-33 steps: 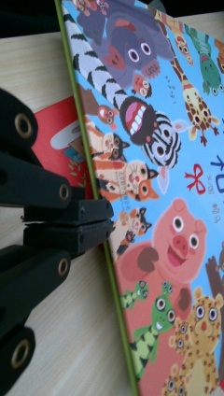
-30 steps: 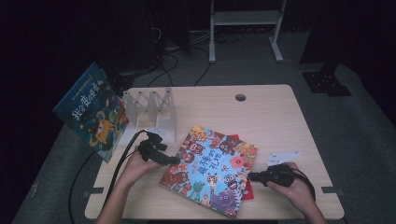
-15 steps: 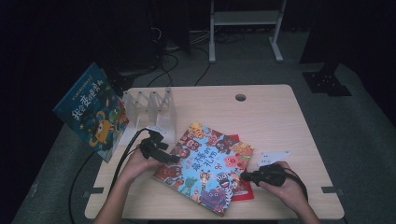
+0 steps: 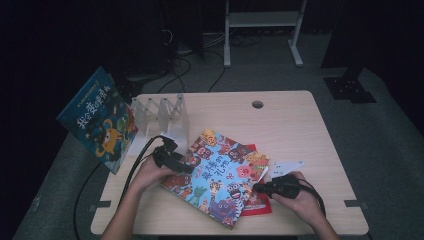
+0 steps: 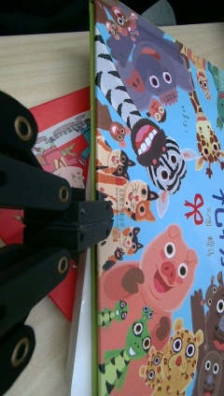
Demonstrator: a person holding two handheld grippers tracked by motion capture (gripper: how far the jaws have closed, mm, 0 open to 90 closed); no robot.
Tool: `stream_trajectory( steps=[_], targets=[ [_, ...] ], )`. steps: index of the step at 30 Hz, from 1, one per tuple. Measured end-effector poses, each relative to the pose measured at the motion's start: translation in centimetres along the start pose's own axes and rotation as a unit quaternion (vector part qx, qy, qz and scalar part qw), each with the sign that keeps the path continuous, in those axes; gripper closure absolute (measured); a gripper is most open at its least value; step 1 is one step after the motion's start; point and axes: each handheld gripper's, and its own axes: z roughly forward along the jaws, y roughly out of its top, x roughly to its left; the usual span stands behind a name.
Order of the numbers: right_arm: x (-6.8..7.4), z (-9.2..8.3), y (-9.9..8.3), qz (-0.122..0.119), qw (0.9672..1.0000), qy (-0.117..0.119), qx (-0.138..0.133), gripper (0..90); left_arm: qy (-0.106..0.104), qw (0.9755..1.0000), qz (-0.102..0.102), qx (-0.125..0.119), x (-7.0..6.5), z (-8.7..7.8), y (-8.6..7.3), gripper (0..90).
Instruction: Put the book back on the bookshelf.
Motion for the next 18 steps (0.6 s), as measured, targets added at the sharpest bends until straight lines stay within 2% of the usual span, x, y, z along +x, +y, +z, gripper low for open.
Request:
stream_trajectory(
  steps=[7,11,18],
  targets=[
    [0.1,-0.01,-0.02,-0.005,1.0,0.0,-0.001,85.9,-0.016,0.9997,0.006,0.015,-0.34,0.46,0.27,4.5],
    [0.19,-0.03,-0.02,-0.005,1.0,-0.002,-0.001,85.0,-0.021,0.9996,0.011,0.015,-0.56,0.74,0.21,2.6],
    [0.24,0.02,0.06,-0.011,0.9998,-0.012,-0.007,82.4,-0.024,0.9995,0.004,0.02,-0.84,0.83,0.13,2.5]
  ],
)
